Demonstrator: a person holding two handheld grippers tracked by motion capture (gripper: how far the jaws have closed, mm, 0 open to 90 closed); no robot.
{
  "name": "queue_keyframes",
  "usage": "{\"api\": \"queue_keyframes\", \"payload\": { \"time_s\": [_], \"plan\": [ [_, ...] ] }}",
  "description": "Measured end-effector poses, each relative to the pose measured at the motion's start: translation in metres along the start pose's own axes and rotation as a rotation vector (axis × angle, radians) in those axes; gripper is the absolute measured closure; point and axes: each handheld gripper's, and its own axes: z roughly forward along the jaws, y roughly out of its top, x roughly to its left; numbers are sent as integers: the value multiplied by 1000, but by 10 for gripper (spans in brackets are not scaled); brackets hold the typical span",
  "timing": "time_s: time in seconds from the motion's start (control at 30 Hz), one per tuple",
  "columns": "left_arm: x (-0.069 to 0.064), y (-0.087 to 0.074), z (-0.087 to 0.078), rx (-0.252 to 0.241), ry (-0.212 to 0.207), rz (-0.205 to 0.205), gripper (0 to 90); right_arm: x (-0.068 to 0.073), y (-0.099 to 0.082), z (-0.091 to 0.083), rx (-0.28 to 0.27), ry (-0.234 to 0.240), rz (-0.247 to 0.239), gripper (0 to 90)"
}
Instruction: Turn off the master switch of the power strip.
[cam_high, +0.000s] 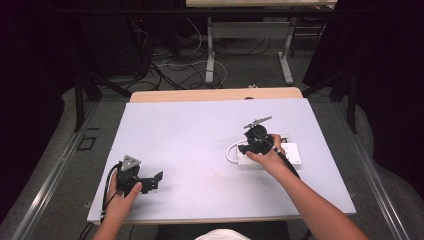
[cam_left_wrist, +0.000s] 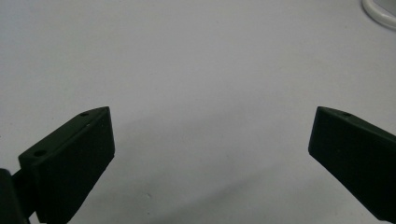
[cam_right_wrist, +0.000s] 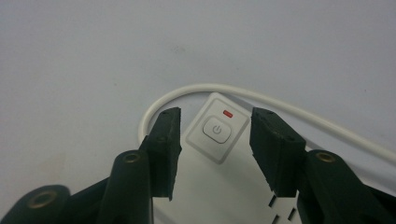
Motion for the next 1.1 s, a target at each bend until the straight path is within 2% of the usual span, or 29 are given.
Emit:
{"api": "queue_keyframes", "payload": {
  "time_s": [0.1, 0.3, 0.37, 0.63, 0.73, 0.9, 1.0, 1.1],
  "plan": [
    [1, 0, 0, 4, 1, 3, 3, 0, -5, -8, -19, 5, 12, 475],
    [0, 0, 0, 3, -2, 2, 3, 0, -19, -22, -52, 8, -8, 415],
    [0, 0, 0, 1, 0, 2, 3, -1, -24, -27, -59, 6, -14, 373],
    [-1, 0, 1, -3, -1, 3, 3, -6, -40, -44, -88, 43, 13, 154],
    [-1, 0, 0, 3, -3, -1, 3, -6, -46, -52, -112, 7, 4, 137],
    [-1, 0, 0, 2, -3, -2, 3, -8, -55, -63, -141, -43, -49, 0],
    [-1, 0, 0, 2, -3, -2, 3, -11, -61, -70, -146, -71, -60, 0],
    [-1, 0, 0, -1, -3, -4, 3, -14, -68, -77, -158, -87, -42, 0]
  ]
}}
